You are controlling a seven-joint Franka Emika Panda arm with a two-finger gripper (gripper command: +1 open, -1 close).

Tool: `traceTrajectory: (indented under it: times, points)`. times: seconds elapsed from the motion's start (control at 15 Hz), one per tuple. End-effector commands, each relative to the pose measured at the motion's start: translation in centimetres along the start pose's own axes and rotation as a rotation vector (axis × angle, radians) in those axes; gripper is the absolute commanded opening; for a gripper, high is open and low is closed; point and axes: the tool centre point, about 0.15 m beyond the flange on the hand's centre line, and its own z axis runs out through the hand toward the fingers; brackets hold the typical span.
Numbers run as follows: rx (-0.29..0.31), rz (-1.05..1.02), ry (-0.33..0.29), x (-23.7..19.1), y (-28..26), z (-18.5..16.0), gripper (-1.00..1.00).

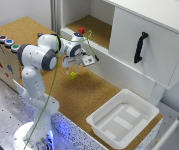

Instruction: Grasp the yellow block, then rotate it left

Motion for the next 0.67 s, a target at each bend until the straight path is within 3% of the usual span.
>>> traceTrajectory:
  times: [0.0, 0.2, 0.4, 0.6]
  points:
    - [-0.131, 0.364, -0.004, 1.1, -4.2, -1.5, 1.00]
    - [-0.172, 0.630, 0.043, 1.0, -3.8, -2.5, 1.00]
    - [-0.087, 0.923, 0.121, 0.5, -2.8, -1.7, 1.00]
    - [-0.058, 1.031, 0.157, 1.6, -2.8, -0.1, 1.00]
